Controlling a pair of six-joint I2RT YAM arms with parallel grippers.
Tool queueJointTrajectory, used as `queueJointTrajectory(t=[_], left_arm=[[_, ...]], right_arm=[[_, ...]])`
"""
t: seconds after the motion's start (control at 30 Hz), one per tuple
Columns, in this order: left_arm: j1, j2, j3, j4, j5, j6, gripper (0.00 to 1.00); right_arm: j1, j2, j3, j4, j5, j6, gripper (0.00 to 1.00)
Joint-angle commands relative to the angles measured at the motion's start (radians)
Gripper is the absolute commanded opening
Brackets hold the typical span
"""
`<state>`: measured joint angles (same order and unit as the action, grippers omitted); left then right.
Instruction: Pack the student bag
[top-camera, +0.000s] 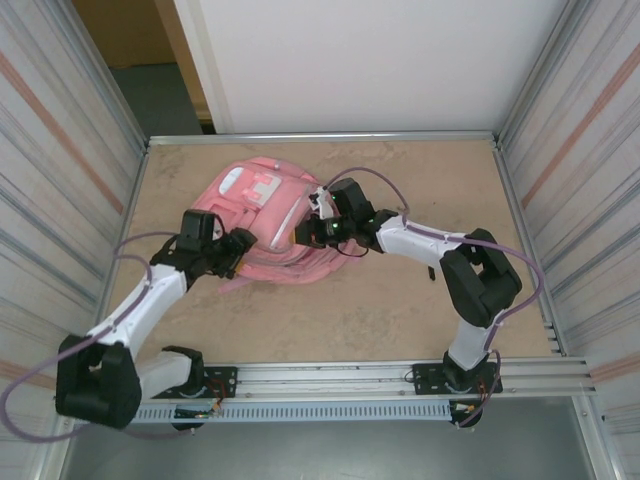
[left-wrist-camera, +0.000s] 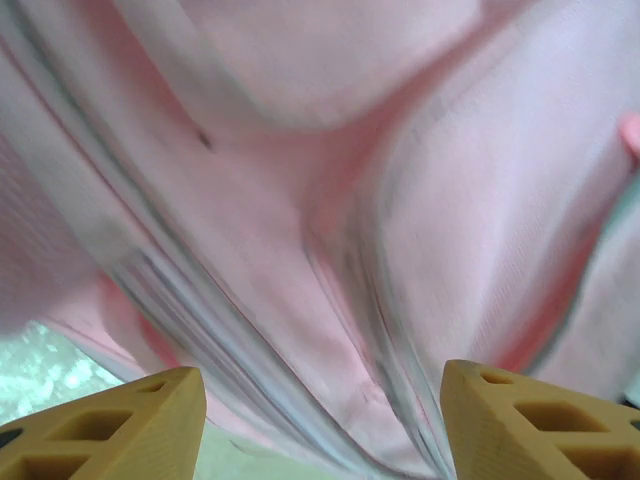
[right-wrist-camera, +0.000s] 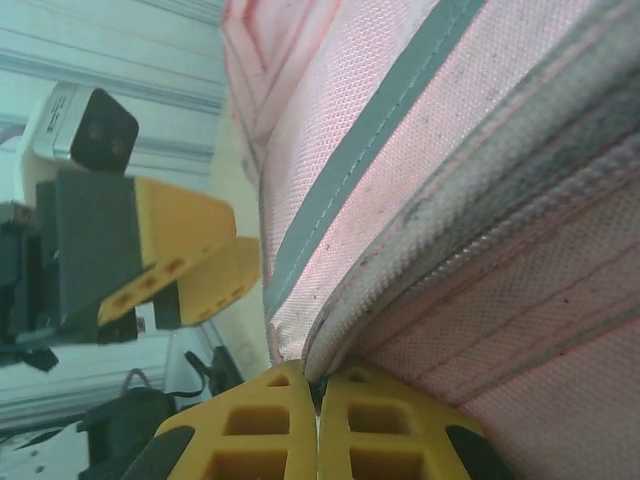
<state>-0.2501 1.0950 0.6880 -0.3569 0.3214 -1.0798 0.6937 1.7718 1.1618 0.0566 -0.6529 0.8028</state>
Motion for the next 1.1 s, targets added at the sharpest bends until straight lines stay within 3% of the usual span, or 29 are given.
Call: queueJointTrajectory(t=[0.0,0.2,0.33,0.47,0.67,0.9,1.07], left_arm=[[-0.048,-0.065,-0.035,-0.042,-0.018,-0.037,0.63],[-0.073,-0.028,-0.031,-0.014,-0.025,-0.064,0.60],[-0.084,-0.011,-0.067,0.036,-0.028,-0.125,0.46],[-0.104,-0.038,-0.092,0.032,-0.118,-0.158,0.42],[-0.136,-0.097,-0.118,0.002,-0.195,-0.219,0.49],[-0.193,-0.206,-0.196,-0.062,-0.309,-0.316,0.39],[-0.181,-0.174,-0.183,-0.009,-0.300,-0.301,0.38]], right_arm=[[0.023,-0.055,0.027,0.110,-0.068,0.054,0.00],[0.046,-0.041,0.072,0.110,-0.054,0.061,0.00],[0.060,-0.035,0.060,0.107,-0.026,0.058,0.00],[0.073,-0.033,0.042,0.119,-0.019,0.068,0.00],[0.084,-0.038,0.041,0.127,-0.002,0.082,0.00],[0.082,-0.043,0.064,0.123,0.002,0.083,0.00],[0.103,-0.026,0.074,0.138,-0.008,0.098,0.00]])
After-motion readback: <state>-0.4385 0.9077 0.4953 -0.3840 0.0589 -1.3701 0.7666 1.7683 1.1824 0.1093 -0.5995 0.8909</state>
